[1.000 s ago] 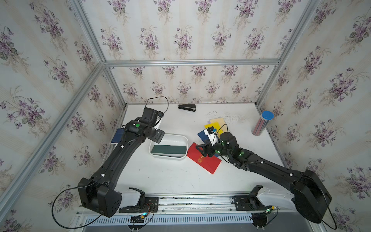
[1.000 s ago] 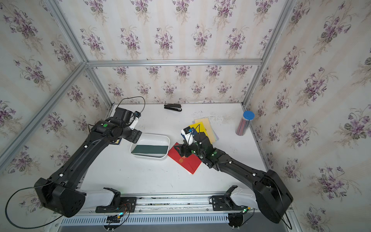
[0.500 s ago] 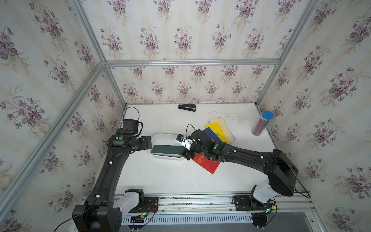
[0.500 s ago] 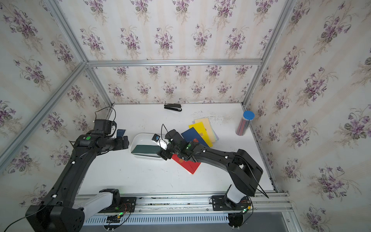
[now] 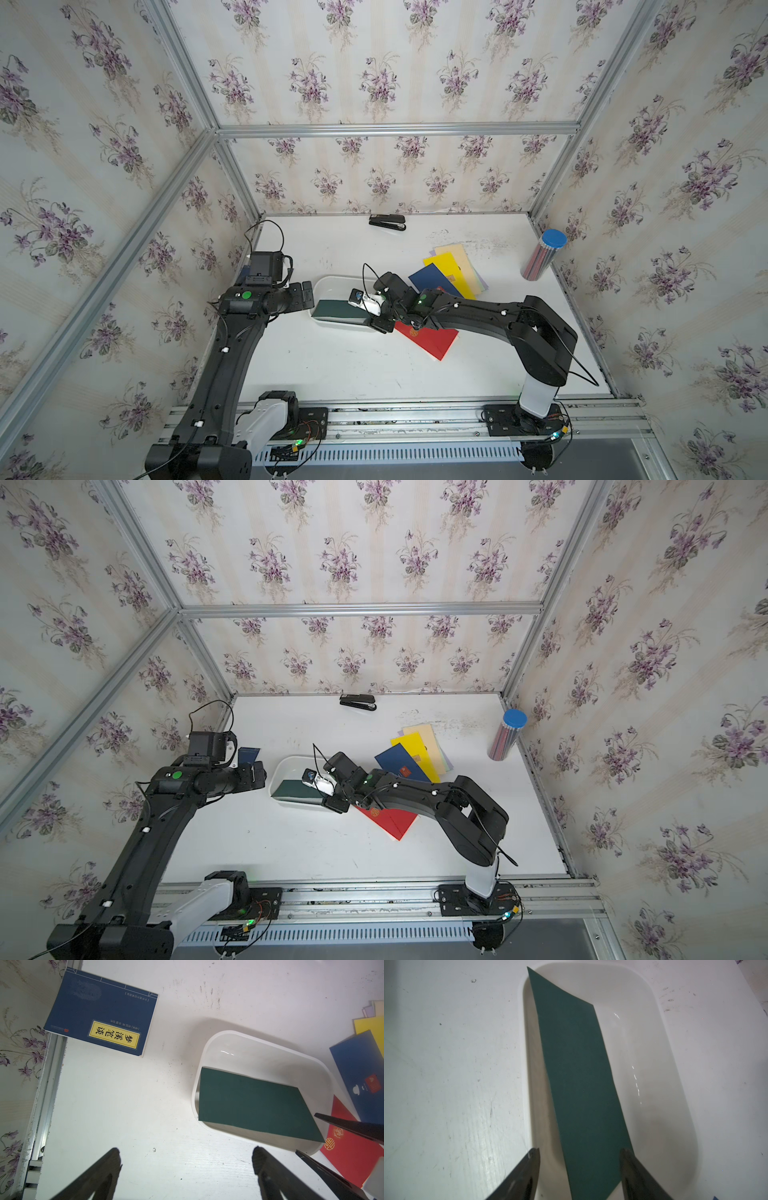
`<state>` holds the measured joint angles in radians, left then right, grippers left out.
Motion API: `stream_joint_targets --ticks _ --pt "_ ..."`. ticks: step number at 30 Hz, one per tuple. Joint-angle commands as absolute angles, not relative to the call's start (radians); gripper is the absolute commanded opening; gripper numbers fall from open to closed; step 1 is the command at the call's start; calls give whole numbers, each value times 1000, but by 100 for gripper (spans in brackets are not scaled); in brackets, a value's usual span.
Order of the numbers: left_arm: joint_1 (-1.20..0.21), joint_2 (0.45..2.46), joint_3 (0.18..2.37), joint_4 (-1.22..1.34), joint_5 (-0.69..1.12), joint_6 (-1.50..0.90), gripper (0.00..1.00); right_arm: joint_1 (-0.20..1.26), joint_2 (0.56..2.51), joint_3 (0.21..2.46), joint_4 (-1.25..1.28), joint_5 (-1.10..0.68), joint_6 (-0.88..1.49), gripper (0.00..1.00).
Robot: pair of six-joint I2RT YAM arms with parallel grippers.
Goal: Put the sealed envelopes into the storage box
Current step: Adjust the envelope in the storage box.
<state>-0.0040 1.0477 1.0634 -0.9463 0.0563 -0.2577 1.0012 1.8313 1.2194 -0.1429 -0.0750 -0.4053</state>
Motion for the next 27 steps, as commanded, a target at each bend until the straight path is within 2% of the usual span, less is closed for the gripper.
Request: stream_joint_targets --ticks 1,9,12,16,19,27 --pt "-3 1042 1062 -929 45 -265 99 1002 1854 1236 -171 -49 -419 62" --pt "-3 1043 1064 -928 45 -264 99 1001 1914 1285 -189 -2 -416 55" --pt "-3 1043 1064 -931 43 -264 99 1001 1937 1313 -201 3 -404 44" --pt "-3 1043 1063 -931 41 -262 99 997 1952 1349 -210 5 -389 19" --pt "-3 1043 1063 -931 35 -265 99 984 1956 1391 -234 -24 -367 7" --pt "-3 1048 1061 -930 38 -267 100 896 1979 1484 -305 -206 -331 6"
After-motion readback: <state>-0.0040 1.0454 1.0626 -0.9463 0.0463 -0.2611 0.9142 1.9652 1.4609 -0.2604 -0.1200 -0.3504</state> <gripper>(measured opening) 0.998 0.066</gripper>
